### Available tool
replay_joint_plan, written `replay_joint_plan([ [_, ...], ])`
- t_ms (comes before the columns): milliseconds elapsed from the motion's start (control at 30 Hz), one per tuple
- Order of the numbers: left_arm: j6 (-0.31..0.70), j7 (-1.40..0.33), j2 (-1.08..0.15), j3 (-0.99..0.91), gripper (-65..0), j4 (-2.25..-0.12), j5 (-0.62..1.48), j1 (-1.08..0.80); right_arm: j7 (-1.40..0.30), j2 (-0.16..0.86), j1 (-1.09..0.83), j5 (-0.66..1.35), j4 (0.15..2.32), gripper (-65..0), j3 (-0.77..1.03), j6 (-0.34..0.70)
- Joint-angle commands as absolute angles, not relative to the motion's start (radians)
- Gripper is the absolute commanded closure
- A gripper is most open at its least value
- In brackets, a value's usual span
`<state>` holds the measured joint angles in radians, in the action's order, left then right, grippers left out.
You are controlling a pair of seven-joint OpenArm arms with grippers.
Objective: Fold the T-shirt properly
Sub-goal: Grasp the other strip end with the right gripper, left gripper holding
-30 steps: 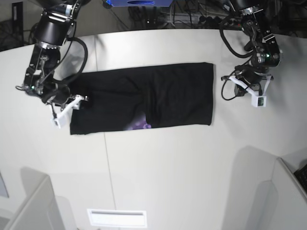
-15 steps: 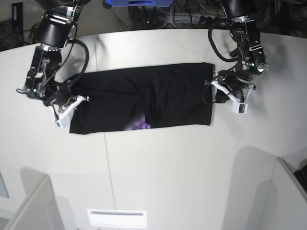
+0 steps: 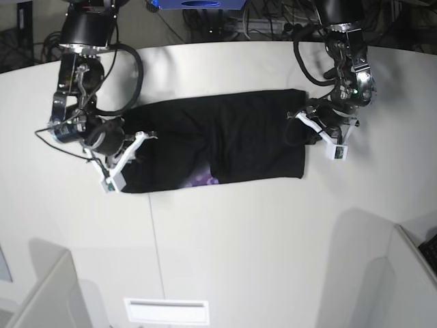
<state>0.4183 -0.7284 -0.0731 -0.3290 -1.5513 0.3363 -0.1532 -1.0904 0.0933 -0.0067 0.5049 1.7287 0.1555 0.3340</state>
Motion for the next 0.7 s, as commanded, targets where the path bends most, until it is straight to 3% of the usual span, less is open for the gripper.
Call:
replay_joint_plan([
  [0,0.423,-0.713,-0.082,-0.334,0.0,-1.572,0.344,-0.147,-1.070,0.096,0.008,0.524,1.771,0.0,0.143,0.338],
  [667,0.423,-0.713,-0.122,-0.323,0.0,-1.572,0.343,-0.176,-1.124,-0.021,-0.010,0.526,1.962,0.0,-0.064,0.338],
])
